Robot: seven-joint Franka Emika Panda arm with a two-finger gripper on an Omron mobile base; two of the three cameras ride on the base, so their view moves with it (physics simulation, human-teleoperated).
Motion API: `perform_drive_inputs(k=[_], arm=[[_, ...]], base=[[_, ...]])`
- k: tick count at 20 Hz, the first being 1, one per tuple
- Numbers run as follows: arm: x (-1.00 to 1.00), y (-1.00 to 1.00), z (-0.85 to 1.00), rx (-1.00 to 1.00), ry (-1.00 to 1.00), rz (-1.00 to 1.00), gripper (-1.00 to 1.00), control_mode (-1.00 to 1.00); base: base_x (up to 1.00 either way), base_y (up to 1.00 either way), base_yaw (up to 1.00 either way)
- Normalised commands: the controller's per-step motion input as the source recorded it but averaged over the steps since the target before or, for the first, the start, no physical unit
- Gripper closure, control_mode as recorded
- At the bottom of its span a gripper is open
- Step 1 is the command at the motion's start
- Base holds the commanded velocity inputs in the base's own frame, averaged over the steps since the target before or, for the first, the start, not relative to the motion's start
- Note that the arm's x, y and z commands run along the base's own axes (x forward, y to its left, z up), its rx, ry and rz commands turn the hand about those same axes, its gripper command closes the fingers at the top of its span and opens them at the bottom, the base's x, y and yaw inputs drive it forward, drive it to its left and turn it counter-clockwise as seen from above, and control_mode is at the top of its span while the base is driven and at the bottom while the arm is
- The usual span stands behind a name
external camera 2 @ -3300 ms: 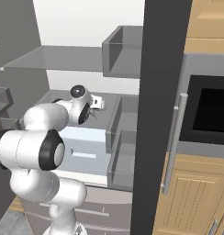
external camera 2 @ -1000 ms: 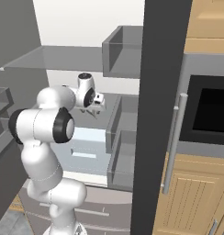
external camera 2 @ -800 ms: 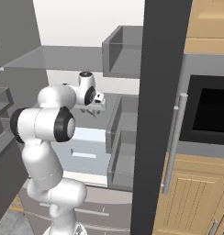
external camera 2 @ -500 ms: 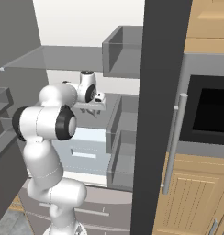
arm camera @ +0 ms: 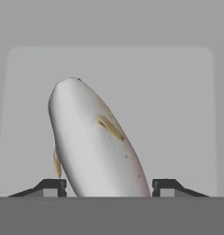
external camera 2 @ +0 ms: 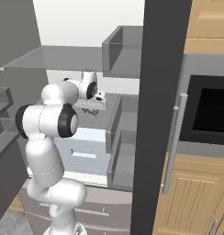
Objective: Gather the mushroom and bell pepper from the fridge and place them on a tray on the dining counter. Then gather the fishs from the fridge and place them on the other tray.
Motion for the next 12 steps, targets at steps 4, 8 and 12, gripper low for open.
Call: perform_drive_inputs(k=[4, 8, 12], arm=[[0.0, 0.0, -0.01, 0.0, 0.02, 0.0, 1.0, -1.0], [0.0, 0.0, -0.01, 0.0, 0.0, 0.0, 1.0, -1.0], [0.0, 0.0, -0.03, 0.0, 0.0, 0.0, 1.0, -1.0]], base=[[0.0, 0.0, 0.0], [0.0, 0.0, 0.0], [0.0, 0.0, 0.0]])
